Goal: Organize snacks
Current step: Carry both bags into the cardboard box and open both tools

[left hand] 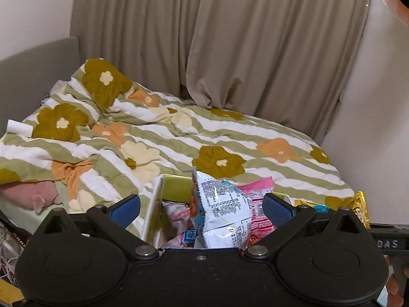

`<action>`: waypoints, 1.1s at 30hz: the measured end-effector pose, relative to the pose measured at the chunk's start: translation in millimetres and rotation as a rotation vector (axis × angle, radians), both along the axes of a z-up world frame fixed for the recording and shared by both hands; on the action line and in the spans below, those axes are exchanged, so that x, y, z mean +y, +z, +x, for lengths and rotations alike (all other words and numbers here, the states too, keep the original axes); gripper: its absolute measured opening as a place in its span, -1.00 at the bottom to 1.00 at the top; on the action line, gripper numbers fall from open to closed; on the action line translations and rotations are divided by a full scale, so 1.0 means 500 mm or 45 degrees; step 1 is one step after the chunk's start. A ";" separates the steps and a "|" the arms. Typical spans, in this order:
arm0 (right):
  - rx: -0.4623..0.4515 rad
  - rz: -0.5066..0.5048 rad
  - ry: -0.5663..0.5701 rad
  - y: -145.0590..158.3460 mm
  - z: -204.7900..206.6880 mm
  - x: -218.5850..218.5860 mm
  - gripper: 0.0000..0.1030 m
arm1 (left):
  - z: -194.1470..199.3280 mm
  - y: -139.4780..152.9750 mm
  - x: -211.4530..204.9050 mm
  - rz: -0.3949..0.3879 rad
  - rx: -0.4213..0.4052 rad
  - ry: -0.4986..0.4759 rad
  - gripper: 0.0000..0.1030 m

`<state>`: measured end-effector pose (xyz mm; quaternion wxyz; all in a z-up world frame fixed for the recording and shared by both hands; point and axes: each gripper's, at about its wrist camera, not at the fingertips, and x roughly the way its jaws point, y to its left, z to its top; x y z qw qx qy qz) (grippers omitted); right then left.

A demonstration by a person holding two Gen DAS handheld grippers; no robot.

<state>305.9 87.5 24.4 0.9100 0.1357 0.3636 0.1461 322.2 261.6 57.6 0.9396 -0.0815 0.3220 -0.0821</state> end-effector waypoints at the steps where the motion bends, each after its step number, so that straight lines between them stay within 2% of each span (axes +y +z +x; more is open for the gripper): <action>1: 0.001 -0.004 0.008 0.000 0.001 0.002 0.38 | -0.005 0.001 0.004 -0.003 -0.005 0.007 1.00; 8: 0.051 -0.033 0.077 -0.019 0.030 0.022 0.45 | -0.021 -0.005 0.012 0.055 -0.006 0.052 1.00; 10: 0.072 -0.038 0.098 -0.029 0.040 0.032 0.64 | -0.026 -0.008 0.011 0.082 -0.005 0.057 1.00; 11: 0.073 -0.035 0.098 -0.033 0.042 0.035 0.95 | -0.030 -0.011 0.011 0.095 -0.004 0.058 1.00; 12: 0.067 -0.033 0.093 -0.037 0.041 0.038 1.00 | -0.033 -0.013 0.010 0.107 -0.004 0.059 1.00; 16: 0.027 -0.037 0.060 -0.043 0.032 0.039 1.00 | -0.043 -0.019 0.008 0.139 -0.002 0.053 1.00; 21: 0.001 -0.063 0.049 -0.040 0.011 0.041 1.00 | -0.054 -0.013 0.008 0.130 -0.012 0.038 1.00; 33: -0.112 -0.103 -0.040 0.026 -0.071 0.032 1.00 | -0.091 0.027 -0.010 0.085 -0.044 -0.034 1.00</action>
